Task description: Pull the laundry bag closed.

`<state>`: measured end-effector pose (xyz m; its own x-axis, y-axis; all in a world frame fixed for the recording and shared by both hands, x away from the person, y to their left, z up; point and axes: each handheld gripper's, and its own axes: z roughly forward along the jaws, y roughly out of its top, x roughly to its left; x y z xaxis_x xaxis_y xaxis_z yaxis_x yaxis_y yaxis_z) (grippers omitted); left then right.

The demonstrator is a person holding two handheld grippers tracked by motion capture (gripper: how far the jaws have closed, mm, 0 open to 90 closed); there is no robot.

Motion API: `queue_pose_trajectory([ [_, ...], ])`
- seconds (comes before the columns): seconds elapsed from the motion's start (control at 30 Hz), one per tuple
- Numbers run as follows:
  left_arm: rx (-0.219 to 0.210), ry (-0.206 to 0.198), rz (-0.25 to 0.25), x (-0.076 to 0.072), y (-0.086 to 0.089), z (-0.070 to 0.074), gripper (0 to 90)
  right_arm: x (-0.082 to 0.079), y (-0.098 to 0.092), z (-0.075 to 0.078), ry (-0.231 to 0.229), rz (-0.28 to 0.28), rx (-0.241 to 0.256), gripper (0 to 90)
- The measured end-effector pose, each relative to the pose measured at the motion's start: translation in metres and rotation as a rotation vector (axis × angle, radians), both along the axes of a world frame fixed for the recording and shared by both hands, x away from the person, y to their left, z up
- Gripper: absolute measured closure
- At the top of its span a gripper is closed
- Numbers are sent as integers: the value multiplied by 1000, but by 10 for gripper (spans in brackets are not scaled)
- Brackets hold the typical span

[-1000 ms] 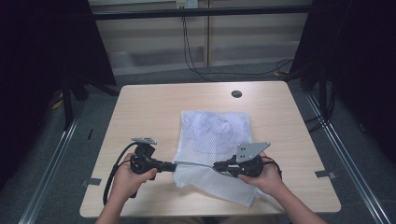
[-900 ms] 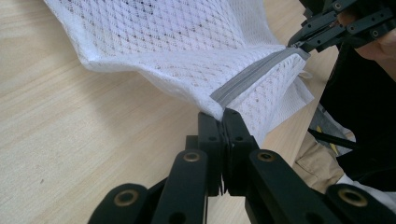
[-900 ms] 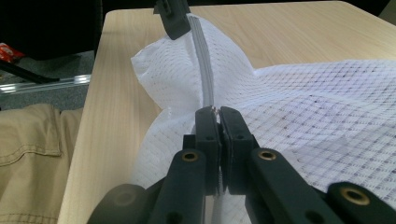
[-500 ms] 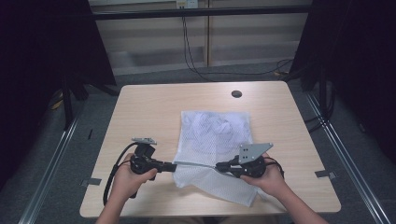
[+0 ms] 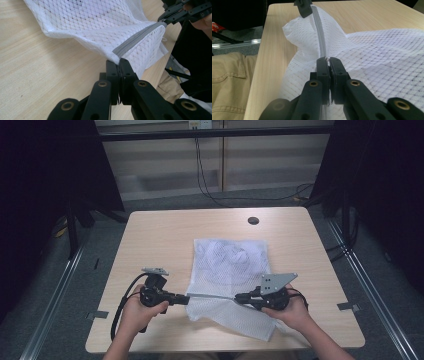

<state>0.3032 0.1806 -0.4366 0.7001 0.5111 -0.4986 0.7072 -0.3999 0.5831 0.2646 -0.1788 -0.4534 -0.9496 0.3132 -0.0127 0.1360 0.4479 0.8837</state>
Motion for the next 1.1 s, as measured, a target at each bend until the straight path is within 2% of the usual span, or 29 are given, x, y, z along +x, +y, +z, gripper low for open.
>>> queue_pose_trajectory([
  [0.23, 0, -6, 10, 0, 1, 1, 883, -1, -2, 0, 1, 5, 2, 869],
  [0.4, -15, 0, 10, -1, 1, 2, 883, -1, -6, 0, 4, -4, 4, 870],
  [0.57, -1, -8, 4, -1, 1, 4, 882, -1, -7, -1, 0, -1, 7, 870],
  [1.1, -5, -13, -10, -3, 0, 6, 883, -1, -13, -1, -2, -7, 12, 870],
])
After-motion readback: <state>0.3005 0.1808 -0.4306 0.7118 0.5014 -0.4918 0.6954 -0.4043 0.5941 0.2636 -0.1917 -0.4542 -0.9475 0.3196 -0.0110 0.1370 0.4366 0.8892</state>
